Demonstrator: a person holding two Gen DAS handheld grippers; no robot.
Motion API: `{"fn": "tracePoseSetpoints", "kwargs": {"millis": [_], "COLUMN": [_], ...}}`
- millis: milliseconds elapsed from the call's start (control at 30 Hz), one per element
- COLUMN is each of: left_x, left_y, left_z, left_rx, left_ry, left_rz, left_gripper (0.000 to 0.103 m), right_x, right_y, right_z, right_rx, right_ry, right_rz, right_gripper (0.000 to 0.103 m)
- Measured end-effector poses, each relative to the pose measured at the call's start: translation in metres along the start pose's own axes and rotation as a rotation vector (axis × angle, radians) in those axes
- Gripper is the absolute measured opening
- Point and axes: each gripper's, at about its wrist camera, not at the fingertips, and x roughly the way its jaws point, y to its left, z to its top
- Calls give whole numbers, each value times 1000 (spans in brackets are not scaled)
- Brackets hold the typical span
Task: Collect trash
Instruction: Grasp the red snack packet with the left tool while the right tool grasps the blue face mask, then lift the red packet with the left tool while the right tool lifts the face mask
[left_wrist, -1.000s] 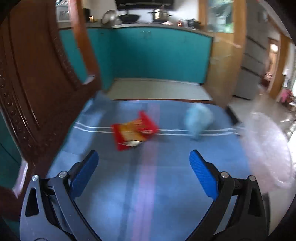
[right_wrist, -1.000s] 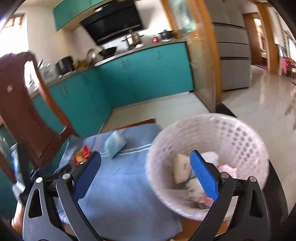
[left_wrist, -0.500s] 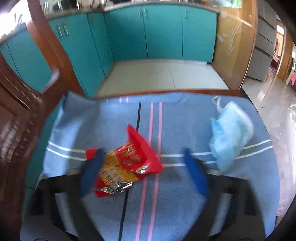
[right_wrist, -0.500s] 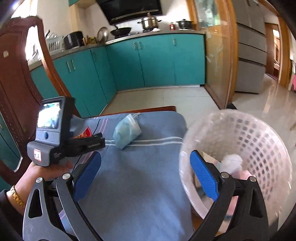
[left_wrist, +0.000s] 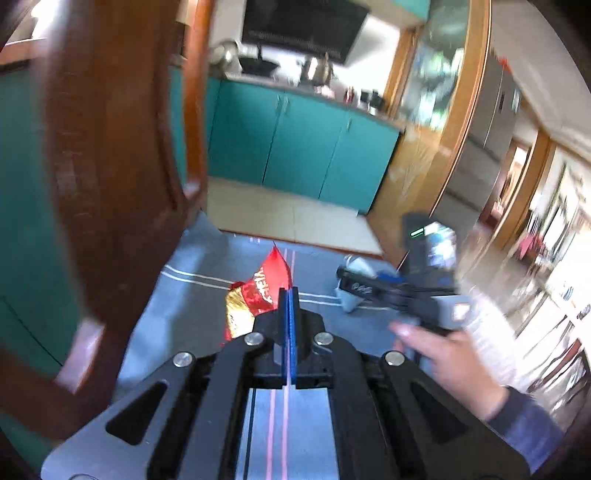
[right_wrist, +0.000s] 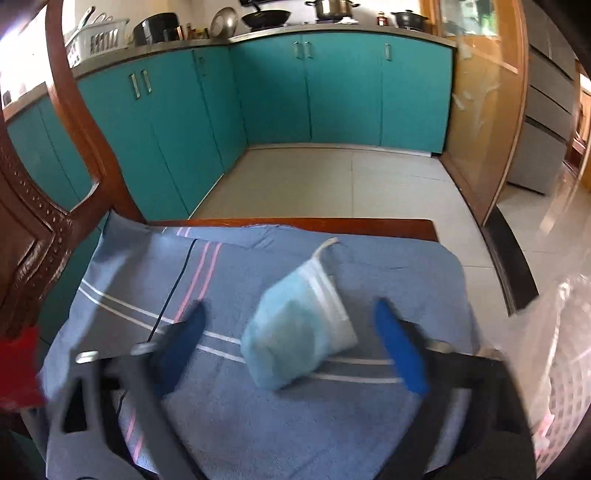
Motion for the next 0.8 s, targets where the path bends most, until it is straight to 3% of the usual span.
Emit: {"fn": "tracePoseSetpoints", "kwargs": {"millis": [33, 67, 100, 167, 300, 400, 500, 633, 800], "left_x": [-3, -2, 3, 12, 11, 6, 6, 0, -4], "left_y": [2, 4, 6, 13, 6, -10, -24, -42, -53], "left_z": [-4, -9, -12, -14, -12, -13, -18, -27, -35], "left_rx": [6, 16, 14, -12, -11, 22, 54, 117, 161], "left_ry": [-2, 6, 20, 53, 32, 20, 24, 24, 31], "left_rz": [11, 44, 48, 9, -38, -63, -77, -94, -99], "left_gripper": [2, 2, 2, 1, 1, 1, 1, 1, 2], "right_x": [7, 8, 3, -11, -71, -146, -206, -232, -220], "right_y": [0, -2, -7, -13, -23, -22, -19, -23, -16], "right_z": [-1, -2, -6, -10, -23, -41, -67, -100, -111], "right_rx": [-10, 0, 34, 65, 98, 89, 55, 53, 17], "right_ry": [62, 91, 96, 71, 0, -100, -190, -210, -172], "right_rz": [15, 30, 36, 44, 106, 172, 181, 181, 173], "right_gripper": [40, 14, 10, 7, 6, 6, 6, 6, 6]}}
